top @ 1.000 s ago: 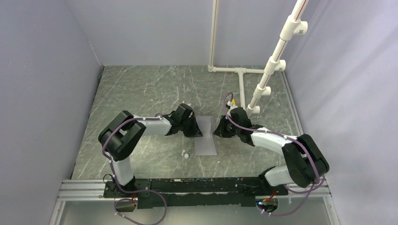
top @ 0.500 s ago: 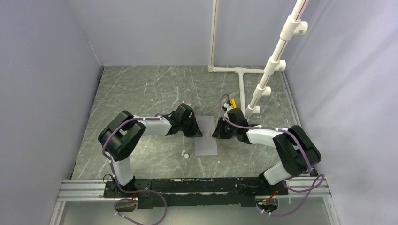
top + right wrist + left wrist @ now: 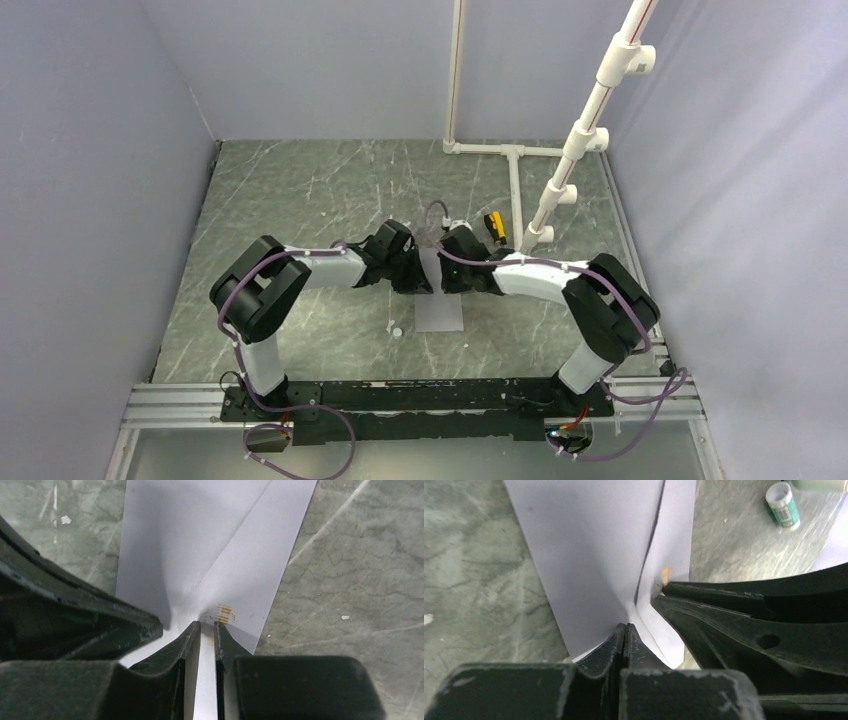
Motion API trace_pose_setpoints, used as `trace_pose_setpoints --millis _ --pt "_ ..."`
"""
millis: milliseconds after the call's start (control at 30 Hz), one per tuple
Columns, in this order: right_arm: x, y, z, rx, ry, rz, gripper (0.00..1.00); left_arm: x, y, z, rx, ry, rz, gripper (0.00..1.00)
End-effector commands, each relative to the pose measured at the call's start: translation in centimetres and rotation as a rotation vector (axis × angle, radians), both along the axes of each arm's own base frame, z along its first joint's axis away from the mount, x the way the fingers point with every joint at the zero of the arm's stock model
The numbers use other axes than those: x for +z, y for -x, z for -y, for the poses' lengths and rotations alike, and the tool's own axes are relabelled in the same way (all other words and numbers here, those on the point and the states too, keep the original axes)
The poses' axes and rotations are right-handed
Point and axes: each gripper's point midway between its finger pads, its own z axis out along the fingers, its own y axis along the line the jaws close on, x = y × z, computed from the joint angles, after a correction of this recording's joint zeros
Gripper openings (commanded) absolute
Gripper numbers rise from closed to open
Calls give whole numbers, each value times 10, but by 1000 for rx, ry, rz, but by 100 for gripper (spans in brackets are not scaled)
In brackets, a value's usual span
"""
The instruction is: Place the letter into the envelope and seal it
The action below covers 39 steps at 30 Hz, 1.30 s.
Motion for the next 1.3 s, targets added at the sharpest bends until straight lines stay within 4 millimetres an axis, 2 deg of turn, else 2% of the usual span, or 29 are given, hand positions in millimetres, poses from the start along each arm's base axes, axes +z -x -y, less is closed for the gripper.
trace_pose_setpoints --millis 0,200,367,500,600,767,1067,1267 --pt "-35 21 38 -19 312 -58 21 29 2 15 -106 77 33 4" --pt "-47 29 37 2 403 -42 25 44 -10 8 -53 127 40 3" --pt "-59 38 36 12 436 -54 28 40 -16 1 -14 136 17 3" --pt "-73 56 34 -1 388 -148 29 38 -18 3 -16 151 10 4" --pt "-80 72 33 -5 344 -216 29 41 -20 11 -53 176 13 4" --pt "-82 79 42 -5 361 -226 29 41 -26 28 -113 223 5 4" --pt "-82 81 45 28 404 -189 29 23 -44 46 -135 247 5 4" --pt "-75 78 42 17 396 -177 26 14 -46 45 -144 228 18 4"
